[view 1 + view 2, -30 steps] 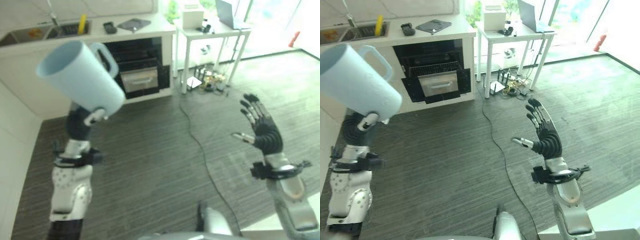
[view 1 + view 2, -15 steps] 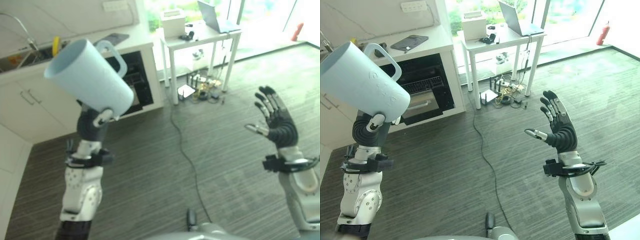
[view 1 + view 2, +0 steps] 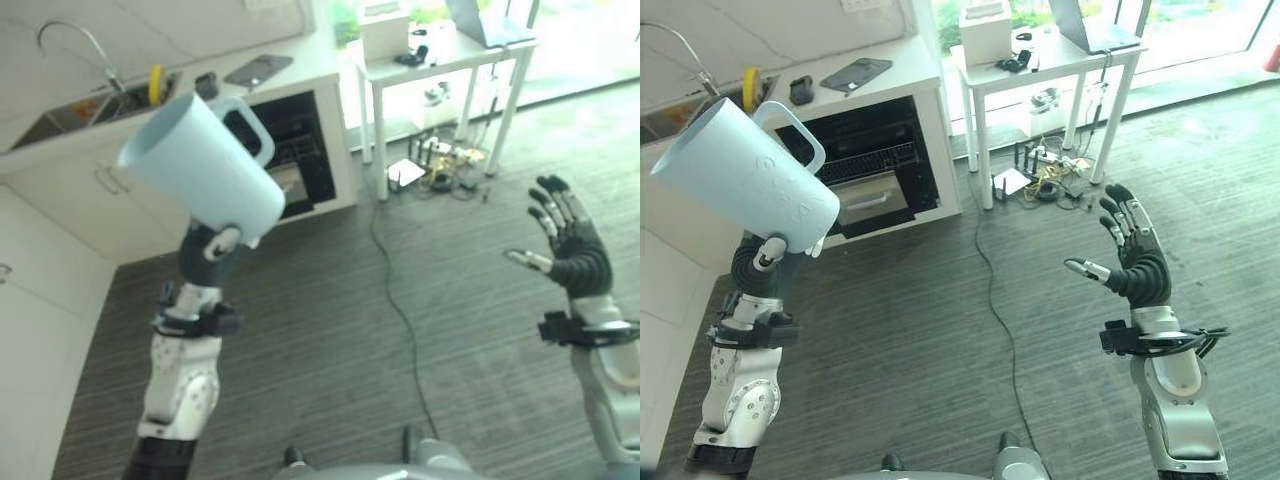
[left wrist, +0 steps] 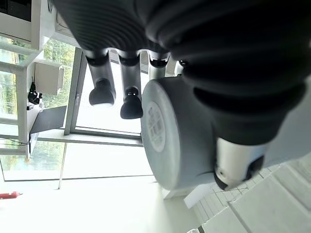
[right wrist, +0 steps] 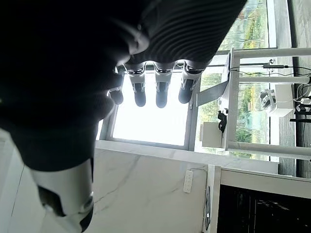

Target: Place the dishes in the dishwasher.

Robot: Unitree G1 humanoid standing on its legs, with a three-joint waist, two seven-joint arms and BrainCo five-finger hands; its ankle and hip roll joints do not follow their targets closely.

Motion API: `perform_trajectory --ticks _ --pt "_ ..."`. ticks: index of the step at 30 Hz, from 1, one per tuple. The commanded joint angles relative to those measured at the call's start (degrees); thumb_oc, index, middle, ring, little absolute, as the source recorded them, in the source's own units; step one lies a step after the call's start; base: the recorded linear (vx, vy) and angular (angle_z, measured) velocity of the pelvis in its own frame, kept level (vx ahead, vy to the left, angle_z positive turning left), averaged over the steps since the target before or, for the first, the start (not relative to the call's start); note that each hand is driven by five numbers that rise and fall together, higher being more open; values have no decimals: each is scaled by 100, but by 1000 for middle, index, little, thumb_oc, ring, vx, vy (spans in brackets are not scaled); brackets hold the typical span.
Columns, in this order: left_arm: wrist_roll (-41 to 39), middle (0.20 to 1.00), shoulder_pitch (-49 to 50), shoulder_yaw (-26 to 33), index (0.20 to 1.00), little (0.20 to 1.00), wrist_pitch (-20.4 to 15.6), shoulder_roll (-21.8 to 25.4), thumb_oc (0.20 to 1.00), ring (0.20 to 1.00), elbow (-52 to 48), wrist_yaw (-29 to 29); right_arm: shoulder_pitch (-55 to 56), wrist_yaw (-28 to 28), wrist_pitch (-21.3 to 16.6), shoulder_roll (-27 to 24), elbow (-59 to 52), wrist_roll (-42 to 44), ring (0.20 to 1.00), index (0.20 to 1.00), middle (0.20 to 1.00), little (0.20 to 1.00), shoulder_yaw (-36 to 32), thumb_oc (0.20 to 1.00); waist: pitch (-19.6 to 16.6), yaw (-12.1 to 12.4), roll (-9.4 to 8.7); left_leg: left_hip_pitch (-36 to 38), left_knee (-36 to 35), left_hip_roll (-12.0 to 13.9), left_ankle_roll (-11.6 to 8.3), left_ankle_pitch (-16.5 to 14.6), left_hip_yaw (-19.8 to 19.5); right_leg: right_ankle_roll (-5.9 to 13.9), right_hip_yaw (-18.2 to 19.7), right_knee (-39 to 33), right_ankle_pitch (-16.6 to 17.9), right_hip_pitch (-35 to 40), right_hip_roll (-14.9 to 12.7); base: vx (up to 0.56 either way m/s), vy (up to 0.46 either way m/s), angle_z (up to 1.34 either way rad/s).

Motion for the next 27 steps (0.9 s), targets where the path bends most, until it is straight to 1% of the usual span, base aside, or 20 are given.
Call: perform_trajectory --ticks 1,2,3,4,6,7,8,9,11,12,13,14,16,17,18,19,20,22,24,27 --pt "-286 200 7 484 200 200 -398 224 200 200 -257 15 -161 99 -306 7 -327 -68 1000 1000 1000 1000 -7 1000 -223 74 -367 77 -112 -222 -184 587 -343 448 -63 -731 116 819 -226 220 381 -38" --pt "-258 200 -88 467 200 200 -370 217 200 200 -220 31 -177 51 -273 20 -345 -50 1000 1000 1000 1000 -29 1000 -247 76 -401 109 -112 -287 -155 536 -347 509 -84 -731 159 830 -301 208 362 -29" --pt "-237 200 -220 442 200 200 -335 227 200 200 -174 32 -216 -16 -248 30 -346 -22 1000 1000 1000 1000 -37 1000 -260 107 -457 143 -112 -412 -99 452 -450 594 -65 -714 220 840 -384 264 427 -8" --pt "-138 200 -369 421 200 200 -278 206 200 200 -145 44 -263 -77 -248 98 -339 -67 1000 1000 1000 1000 9 1000 -257 167 -514 168 -112 -582 -6 344 -607 701 -37 -614 279 844 -504 257 420 28" --pt "44 200 -576 411 200 200 -182 166 200 200 -119 73 -385 -146 -235 222 -321 -231 1000 1000 1000 1000 107 1000 -222 247 -602 172 -112 -760 129 235 -676 827 -87 -284 350 758 -739 200 387 48" --pt "182 200 -677 406 200 200 -75 152 200 200 -137 120 -470 -220 -189 290 -329 -310 1000 1000 1000 1000 172 1000 -212 342 -662 131 -112 -930 262 172 -774 844 -99 36 387 699 -897 165 374 42" --pt "242 200 -699 404 200 200 -21 147 200 200 -153 149 -510 -245 -165 317 -332 -332 1000 1000 1000 1000 193 1000 -209 381 -681 108 -112 -996 315 152 -820 838 -90 173 393 662 -939 221 479 24" --pt "350 200 -705 417 200 200 78 149 200 200 -158 211 -547 -246 -126 392 -350 -342 1000 1000 1000 1000 239 1000 -207 478 -701 64 -112 -1141 440 128 -906 813 -65 561 422 628 -992 176 374 26" --pt "472 200 -678 408 200 200 130 123 200 200 -164 241 -528 -162 -99 492 -390 -411 1000 1000 1000 1000 308 1000 -177 567 -704 67 -112 -1226 535 135 -924 799 -77 1110 594 567 -1118 190 363 16" --pt "680 200 -620 423 200 200 141 112 200 200 -175 252 -453 -51 -83 553 -444 -462 1000 1000 1000 1000 339 1000 -127 589 -694 111 -112 -1251 599 115 -915 786 -69 1596 709 380 -1154 219 331 -10" --pt "791 200 -589 423 200 200 138 150 200 200 -206 394 -436 -21 -41 532 -453 -453 1000 1000 1000 1000 393 1000 -73 561 -691 169 -112 -1231 612 86 -893 736 -34 1738 634 196 -1029 270 269 -26" --pt "720 200 -594 456 200 200 229 204 200 200 -228 426 -401 -15 -5 457 -410 -363 1000 1000 1000 1000 346 1000 -71 529 -752 192 -112 -1268 617 69 -909 681 12 1344 345 208 -700 241 125 -38" --pt "682 200 -590 471 200 200 258 257 200 200 -219 412 -339 35 23 389 -408 -235 1000 1000 1000 1000 251 1000 -39 467 -816 262 -112 -1268 574 16 -877 631 -114 668 197 299 -469 228 -16 -26" --pt "644 200 -524 478 200 200 237 271 200 200 -247 371 -274 64 -17 356 -419 -183 1000 1000 1000 1000 209 1000 4 430 -869 333 -112 -1261 544 -50 -780 634 -251 47 230 315 -396 183 -80 -6" --pt "644 200 -480 485 200 200 228 268 200 200 -276 363 -259 73 -31 352 -422 -160 1000 1000 1000 1000 214 1000 18 411 -884 367 -112 -1263 542 -86 -750 654 -262 -184 351 325 -369 186 -148 7" --pt "630 200 -407 489 200 200 206 258 200 200 -314 319 -235 65 -70 354 -415 -126 1000 1000 1000 1000 235 1000 50 362 -920 429 -112 -1299 559 -164 -715 693 -214 -437 556 238 -352 174 -159 5" --pt "610 200 -358 492 200 200 193 248 200 200 -340 269 -206 62 -104 360 -412 -98 1000 1000 1000 1000 252 1000 62 303 -941 493 -112 -1338 579 -239 -745 734 -74 -631 778 140 -339 252 -220 6" --pt "597 200 -311 472 200 200 186 230 200 200 -366 180 -105 48 -176 469 -433 -156 1000 1000 1000 1000 313 1000 103 137 -920 675 -112 -1393 625 -408 -886 811 299 -687 1183 -305 -391 284 -211 12" --pt "529 200 -264 482 200 200 151 286 200 200 -356 139 0 61 -256 538 -447 -152 1000 1000 1000 1000 333 1000 147 25 -853 865 -112 -1379 652 -516 -1010 836 402 -705 1328 -661 -419 323 -222 35" --pt "384 200 -260 502 200 200 168 366 200 200 -338 98 8 54 -311 504 -400 -66 1000 1000 1000 1000 328 1000 125 -28 -813 1014 -112 -1398 694 -635 -1090 838 415 -700 1319 -576 -420 328 -264 30"
